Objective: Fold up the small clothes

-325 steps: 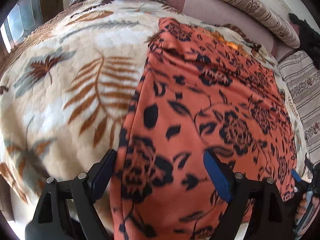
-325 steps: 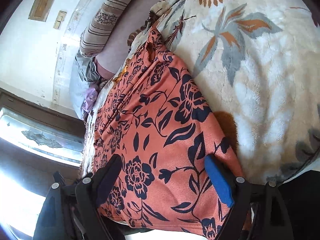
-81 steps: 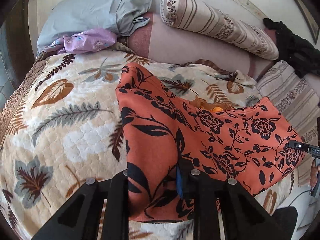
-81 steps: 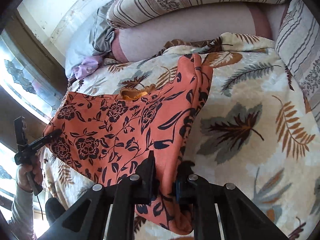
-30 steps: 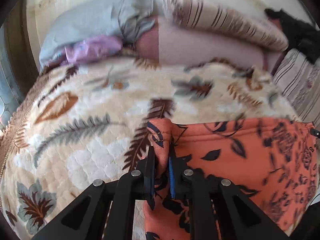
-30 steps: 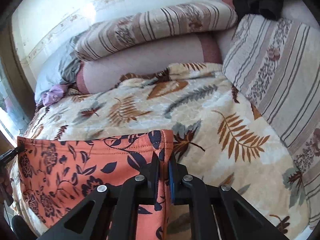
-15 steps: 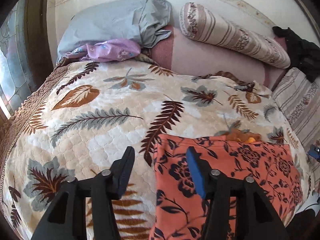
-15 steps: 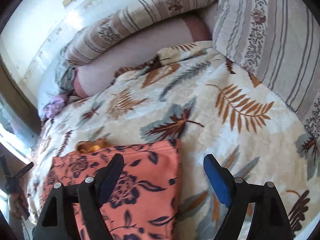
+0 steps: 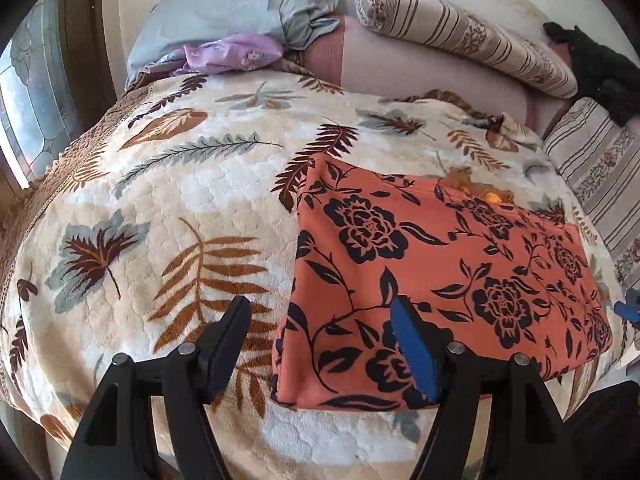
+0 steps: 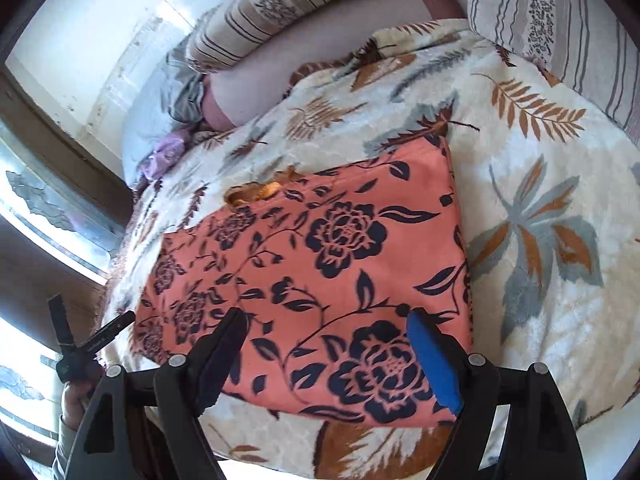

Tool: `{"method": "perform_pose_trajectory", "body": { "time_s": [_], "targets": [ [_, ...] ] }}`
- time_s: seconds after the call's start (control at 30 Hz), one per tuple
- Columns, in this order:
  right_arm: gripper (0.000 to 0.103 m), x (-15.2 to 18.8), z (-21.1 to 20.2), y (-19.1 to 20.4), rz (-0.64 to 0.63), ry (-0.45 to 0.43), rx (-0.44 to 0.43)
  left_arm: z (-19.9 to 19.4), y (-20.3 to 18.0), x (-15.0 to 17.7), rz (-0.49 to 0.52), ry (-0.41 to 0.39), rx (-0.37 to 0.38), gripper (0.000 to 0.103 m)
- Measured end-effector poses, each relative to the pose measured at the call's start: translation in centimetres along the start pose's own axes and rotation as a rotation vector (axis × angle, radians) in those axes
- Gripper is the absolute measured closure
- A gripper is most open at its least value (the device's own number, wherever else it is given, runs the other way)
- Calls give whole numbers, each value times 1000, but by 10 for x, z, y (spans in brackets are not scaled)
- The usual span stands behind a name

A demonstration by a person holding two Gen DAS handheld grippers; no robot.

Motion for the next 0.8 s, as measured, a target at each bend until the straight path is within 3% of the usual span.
{"method": "perform_pose_trajectory", "body": {
  "time_s": [0.03, 0.1, 0.13, 0.2, 0.3, 0.4, 0.5, 0.73, 0.8],
  "targets": [
    [14, 12, 8, -2, 21, 28, -19, 9, 0, 12, 16, 32, -18, 19],
    [13, 39, 35, -33, 116, 130, 39, 51, 6, 47, 72, 209, -84, 17],
    [14, 46, 39, -43, 186, 123, 16, 47, 8, 44, 41, 153, -76, 16],
    [15, 41, 16, -36, 223, 23, -24, 28, 7, 33, 11, 143, -69, 17],
    [14, 43, -17, -25, 264, -88, -95, -2, -1, 16, 37, 41, -77, 17],
    [14, 70, -11, -34, 387, -47, -142, -19, -18, 8, 59, -10, -72, 17],
    [14, 89, 10, -55, 539, -16, -176, -18, -43, 10, 51, -10, -8, 17],
    [14, 60, 25, -82, 766, -101, -305, -7, -98, 19, 106, 13, 43, 17],
    [16, 56, 22, -81, 753, -112, -292, -6, -109, 20, 111, 20, 48, 17]
  ]
}}
Point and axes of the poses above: each gripper's, at about its wrist camera, not at the fingertips, and z roughly the way its jaws point, y to its left, x to its underside, the point moved 9 cm from there along z, roughly the way its jaws point, and after that the axes turned 1 degree about z, right-handed, at the moved point
